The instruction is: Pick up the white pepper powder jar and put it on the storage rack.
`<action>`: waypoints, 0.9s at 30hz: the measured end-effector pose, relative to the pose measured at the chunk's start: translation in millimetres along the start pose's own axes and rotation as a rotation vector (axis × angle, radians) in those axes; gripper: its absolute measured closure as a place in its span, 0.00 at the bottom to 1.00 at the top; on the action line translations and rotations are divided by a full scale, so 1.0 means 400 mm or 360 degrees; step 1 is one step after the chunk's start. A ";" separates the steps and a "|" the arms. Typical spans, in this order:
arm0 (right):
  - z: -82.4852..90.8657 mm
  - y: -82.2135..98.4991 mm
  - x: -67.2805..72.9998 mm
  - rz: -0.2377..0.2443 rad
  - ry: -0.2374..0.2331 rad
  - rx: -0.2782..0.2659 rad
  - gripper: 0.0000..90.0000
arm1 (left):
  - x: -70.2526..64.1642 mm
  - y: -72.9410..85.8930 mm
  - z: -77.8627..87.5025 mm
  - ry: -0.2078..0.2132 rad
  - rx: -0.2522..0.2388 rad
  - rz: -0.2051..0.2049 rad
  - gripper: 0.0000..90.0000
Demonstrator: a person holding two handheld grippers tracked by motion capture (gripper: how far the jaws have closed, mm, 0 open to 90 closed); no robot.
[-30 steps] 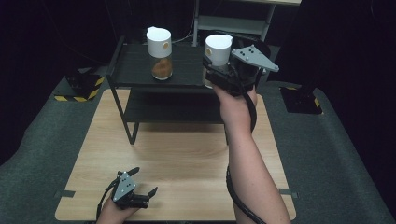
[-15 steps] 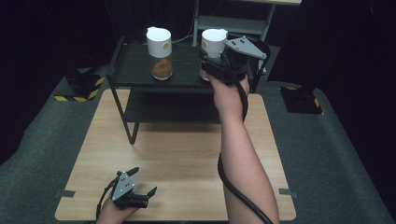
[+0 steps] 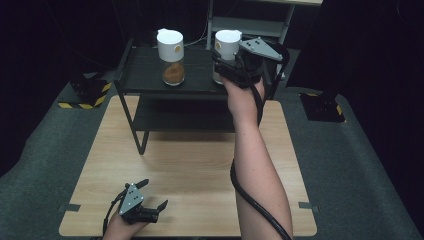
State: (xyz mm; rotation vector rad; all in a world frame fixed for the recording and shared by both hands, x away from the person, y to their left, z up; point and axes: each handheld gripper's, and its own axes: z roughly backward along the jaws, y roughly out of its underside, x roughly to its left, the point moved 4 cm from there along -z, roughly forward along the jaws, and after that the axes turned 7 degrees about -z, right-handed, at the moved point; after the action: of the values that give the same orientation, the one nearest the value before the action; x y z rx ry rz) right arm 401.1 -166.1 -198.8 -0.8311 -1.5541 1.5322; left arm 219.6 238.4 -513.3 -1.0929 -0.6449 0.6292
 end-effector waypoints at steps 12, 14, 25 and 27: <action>0.007 0.013 -0.012 -0.0034 -0.0021 -0.0026 0.33 | 0.000 0.000 0.000 0.0003 0.0001 -0.0008 0.01; 0.007 0.014 -0.015 -0.0038 -0.0026 -0.0031 0.33 | 0.000 -0.001 -0.001 0.0002 0.0002 -0.0009 0.01; 0.004 0.006 -0.010 -0.0007 -0.0024 -0.0002 0.33 | 0.000 -0.001 -0.002 0.0006 0.0003 -0.0009 0.01; 0.005 0.005 -0.011 -0.0013 -0.0027 0.0003 0.33 | 0.001 -0.001 -0.002 0.0008 0.0004 -0.0009 0.01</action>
State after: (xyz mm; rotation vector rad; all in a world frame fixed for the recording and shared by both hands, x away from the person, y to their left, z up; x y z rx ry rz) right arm 401.4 -170.9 -200.9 -0.8117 -1.5662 1.5381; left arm 220.4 238.0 -513.0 -1.0896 -0.6427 0.6219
